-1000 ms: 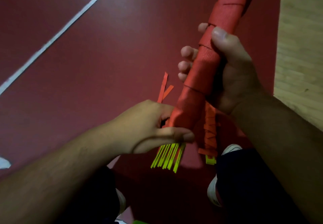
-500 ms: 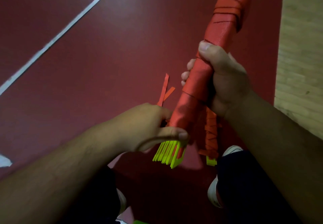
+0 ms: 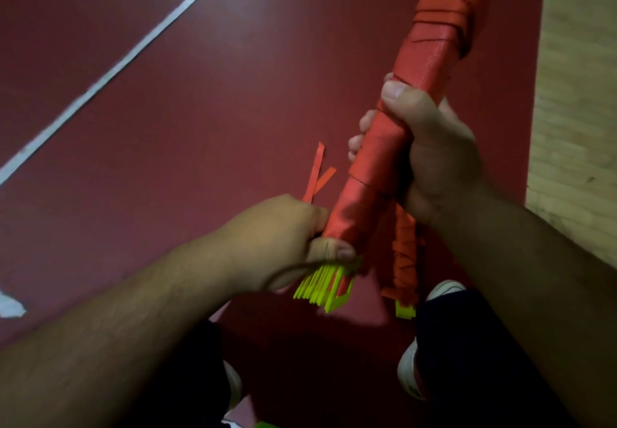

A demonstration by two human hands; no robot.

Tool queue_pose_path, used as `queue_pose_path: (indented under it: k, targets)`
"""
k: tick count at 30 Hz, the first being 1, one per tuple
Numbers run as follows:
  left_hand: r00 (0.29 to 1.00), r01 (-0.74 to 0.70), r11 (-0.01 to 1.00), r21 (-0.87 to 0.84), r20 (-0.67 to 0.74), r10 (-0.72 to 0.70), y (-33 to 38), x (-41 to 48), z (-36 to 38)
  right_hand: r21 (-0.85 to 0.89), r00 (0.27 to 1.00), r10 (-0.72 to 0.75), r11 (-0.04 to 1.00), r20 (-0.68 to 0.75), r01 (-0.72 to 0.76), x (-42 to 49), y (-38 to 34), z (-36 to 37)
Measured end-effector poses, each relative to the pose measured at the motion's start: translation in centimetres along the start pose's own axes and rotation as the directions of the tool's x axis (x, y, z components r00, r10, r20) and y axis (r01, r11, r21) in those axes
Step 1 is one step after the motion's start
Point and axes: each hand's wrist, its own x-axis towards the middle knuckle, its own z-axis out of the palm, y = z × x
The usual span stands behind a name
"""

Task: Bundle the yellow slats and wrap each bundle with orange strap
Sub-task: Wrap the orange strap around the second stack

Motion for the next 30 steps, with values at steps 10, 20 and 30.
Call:
queue_pose_path:
  k: [10, 20, 30]
  targets:
    - [1.000, 0.000, 0.990, -0.144, -0.011, -0.001, 0.5, 0.0, -0.4, 0.024, 0.997, 0.015, 1.000, 0.071, -0.016, -0.1, -0.4, 0.0]
    - [0.976, 0.188, 0.982, 0.028, -0.121, -0.184, 1.8, 0.3, -0.9, -0.026, 0.984, -0.117, 0.993, -0.135, 0.115, 0.3, 0.0, 0.1]
    - [0.974, 0.084, 0.679, -0.729, 0.205, 0.099, 3.2, -0.2, -1.7, 0.202, 0.972, 0.111, 0.967, 0.205, -0.153, -0.5, -0.7, -0.1]
